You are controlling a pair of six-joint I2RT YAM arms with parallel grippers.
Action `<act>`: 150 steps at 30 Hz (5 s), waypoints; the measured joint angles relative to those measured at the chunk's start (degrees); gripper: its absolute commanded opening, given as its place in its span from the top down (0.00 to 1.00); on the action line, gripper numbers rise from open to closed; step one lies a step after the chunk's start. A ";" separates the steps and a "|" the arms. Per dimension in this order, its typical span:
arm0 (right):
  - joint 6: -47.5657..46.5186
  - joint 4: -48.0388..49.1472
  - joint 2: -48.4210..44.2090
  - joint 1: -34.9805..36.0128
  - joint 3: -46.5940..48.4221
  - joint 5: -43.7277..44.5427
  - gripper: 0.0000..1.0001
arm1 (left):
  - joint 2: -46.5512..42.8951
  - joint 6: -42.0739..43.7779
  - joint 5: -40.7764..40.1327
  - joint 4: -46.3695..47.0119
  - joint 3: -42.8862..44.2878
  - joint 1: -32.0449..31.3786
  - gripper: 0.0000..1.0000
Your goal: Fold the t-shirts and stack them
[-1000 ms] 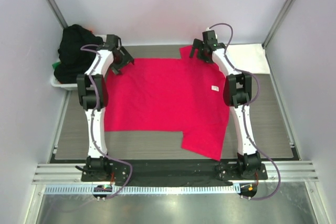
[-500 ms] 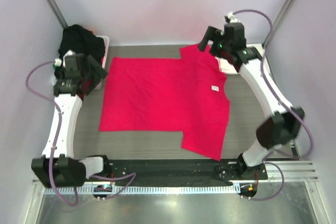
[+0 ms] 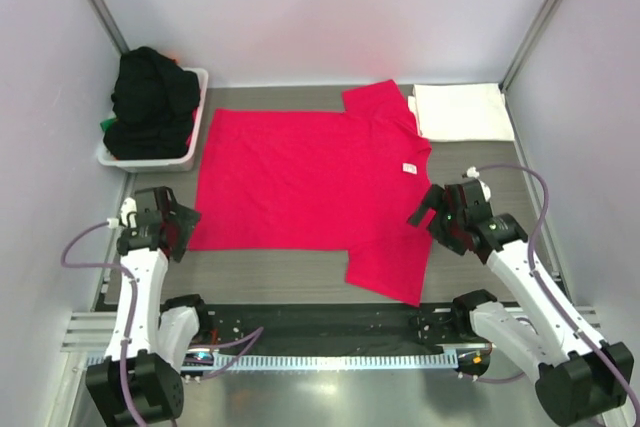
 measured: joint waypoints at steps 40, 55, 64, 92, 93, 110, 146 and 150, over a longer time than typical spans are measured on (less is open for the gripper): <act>11.87 -5.46 -5.09 8.63 -11.82 3.85 0.14 | 18.56 -3.87 -5.44 26.16 -11.10 1.55 1.00; 30.69 -4.79 3.58 36.89 -14.93 7.85 0.35 | 16.31 -3.96 -5.51 27.23 -12.92 1.55 1.00; 36.24 -4.66 4.63 39.50 -15.82 10.01 0.88 | 16.04 -3.78 -5.51 27.32 -13.14 1.55 1.00; 9.27 -14.53 27.61 16.22 31.74 24.06 0.99 | 24.44 3.61 2.47 9.53 11.28 1.55 1.00; 7.91 -14.36 29.22 15.23 33.40 24.04 0.99 | 26.34 3.96 2.80 9.51 12.41 1.53 1.00; -5.64 -11.89 53.24 4.17 56.65 23.17 0.99 | 47.30 8.41 3.54 8.72 30.10 1.27 1.00; -7.96 -17.53 82.40 -4.66 94.09 18.88 0.05 | 68.28 14.32 0.94 -11.87 64.89 -3.48 0.16; -7.89 -13.40 70.05 -5.92 74.82 18.53 0.06 | 59.69 15.15 0.50 -7.96 58.12 -3.58 0.18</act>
